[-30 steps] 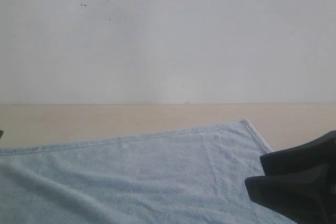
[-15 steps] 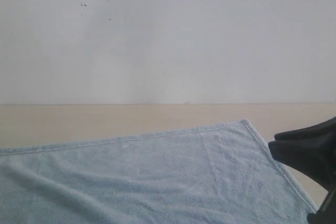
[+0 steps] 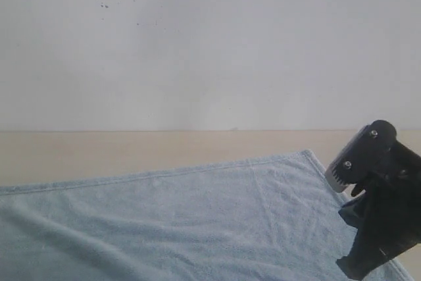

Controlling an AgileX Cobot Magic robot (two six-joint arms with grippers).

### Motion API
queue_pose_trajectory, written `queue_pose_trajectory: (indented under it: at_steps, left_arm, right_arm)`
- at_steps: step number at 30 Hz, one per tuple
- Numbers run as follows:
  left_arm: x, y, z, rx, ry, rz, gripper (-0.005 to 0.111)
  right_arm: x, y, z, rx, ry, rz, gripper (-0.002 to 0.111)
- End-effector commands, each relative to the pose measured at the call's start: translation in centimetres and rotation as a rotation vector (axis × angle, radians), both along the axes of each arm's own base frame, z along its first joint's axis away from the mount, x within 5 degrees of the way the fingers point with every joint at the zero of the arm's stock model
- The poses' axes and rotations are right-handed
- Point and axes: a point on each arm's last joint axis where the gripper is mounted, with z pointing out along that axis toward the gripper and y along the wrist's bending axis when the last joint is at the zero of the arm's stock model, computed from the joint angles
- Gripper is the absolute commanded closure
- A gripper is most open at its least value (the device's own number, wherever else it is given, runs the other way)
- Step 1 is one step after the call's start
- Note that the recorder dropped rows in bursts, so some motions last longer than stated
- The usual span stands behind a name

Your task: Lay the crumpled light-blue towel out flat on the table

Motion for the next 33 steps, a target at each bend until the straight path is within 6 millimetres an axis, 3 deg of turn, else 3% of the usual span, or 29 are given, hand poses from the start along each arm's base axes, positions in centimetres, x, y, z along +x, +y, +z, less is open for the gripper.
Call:
queue_pose_trajectory:
  at_steps: [1,9,18,23,29,33]
  left_arm:
    - [-1.6,-0.3,0.2,-0.034,0.067,0.015,0.062]
    - [-2.1,-0.6,-0.7,-0.02,0.186,-0.072,0.062]
    - [-1.5,-1.1,-2.1,-0.063,0.246,-0.123,0.062]
    - [-1.5,-1.1,-2.1,-0.063,0.248,-0.123,0.062]
    - [-1.5,-1.1,-2.1,-0.064,0.251,-0.124,0.062]
    - [-1.5,-1.1,-2.1,-0.064,0.253,-0.124,0.062]
  right_arm:
    - [2.7,-1.8,-3.8,0.047,0.101,-0.2,0.108]
    - [3.6,-2.0,-8.4,-0.001,0.254,-0.239,0.108]
    - [4.4,-2.5,-11.1,-0.032,0.337,-0.267,0.108]
    - [4.6,-4.3,-11.4,-0.017,0.365,-0.348,0.108]
    - [4.0,-8.4,-11.7,0.049,0.497,-0.588,0.108]
    - [3.2,-8.8,-10.8,0.056,0.531,-0.612,0.108]
